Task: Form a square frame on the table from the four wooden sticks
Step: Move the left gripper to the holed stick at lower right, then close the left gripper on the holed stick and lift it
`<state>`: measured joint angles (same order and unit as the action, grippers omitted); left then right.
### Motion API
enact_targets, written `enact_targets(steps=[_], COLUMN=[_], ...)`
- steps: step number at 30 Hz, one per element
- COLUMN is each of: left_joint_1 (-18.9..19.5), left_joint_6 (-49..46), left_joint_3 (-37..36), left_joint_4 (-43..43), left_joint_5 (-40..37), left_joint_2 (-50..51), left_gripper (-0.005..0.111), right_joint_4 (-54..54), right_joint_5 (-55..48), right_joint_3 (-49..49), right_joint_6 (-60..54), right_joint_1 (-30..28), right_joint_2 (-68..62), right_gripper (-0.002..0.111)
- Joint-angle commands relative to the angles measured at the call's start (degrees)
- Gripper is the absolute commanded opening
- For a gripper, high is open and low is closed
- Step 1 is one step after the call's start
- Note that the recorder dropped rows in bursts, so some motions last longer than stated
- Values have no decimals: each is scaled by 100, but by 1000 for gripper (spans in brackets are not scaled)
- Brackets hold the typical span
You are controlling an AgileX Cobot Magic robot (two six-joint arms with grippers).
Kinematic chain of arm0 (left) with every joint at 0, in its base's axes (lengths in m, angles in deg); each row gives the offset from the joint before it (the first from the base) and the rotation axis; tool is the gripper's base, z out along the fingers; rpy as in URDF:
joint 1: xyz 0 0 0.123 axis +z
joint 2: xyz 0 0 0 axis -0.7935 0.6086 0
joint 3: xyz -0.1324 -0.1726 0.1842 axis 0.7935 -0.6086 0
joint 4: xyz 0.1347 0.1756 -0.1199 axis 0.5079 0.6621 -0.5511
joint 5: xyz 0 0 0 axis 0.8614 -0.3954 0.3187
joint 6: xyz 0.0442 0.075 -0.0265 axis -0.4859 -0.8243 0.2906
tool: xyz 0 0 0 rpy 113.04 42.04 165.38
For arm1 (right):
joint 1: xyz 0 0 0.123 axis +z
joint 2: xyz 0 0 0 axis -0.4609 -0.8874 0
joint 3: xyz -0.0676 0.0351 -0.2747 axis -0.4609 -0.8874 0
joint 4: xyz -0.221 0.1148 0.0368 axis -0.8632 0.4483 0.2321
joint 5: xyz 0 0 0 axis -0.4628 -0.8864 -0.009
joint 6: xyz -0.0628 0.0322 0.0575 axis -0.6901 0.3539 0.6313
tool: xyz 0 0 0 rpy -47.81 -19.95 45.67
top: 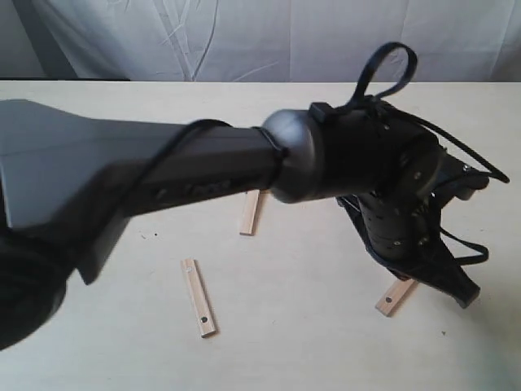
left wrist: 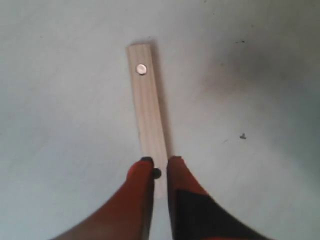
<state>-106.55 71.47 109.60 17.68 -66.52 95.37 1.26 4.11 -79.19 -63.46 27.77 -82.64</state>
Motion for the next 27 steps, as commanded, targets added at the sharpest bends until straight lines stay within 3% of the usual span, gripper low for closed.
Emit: enact_targets(steps=[1, 5, 16, 27], left_joint_1=[-101, -133, -133, -133], left_joint_6=[-26, -6, 109, 409], left_joint_3=[99, 109, 112, 139], left_joint_4=[-239, -268, -4, 478], left_joint_5=[155, 421, 1008, 993], left_joint_2=[196, 330, 679, 682], left_gripper=[31, 42, 42, 42], right_joint_4=[-10, -10, -10, 0], right_joint_5=[74, 74, 74, 81], right_joint_3=[-11, -11, -11, -11], right_joint_6=[-7, -7, -7, -7], right_joint_1=[-32, -32, -32, -32], right_joint_2=[35, 35, 35, 35], right_gripper=[-1, -1, -1, -1])
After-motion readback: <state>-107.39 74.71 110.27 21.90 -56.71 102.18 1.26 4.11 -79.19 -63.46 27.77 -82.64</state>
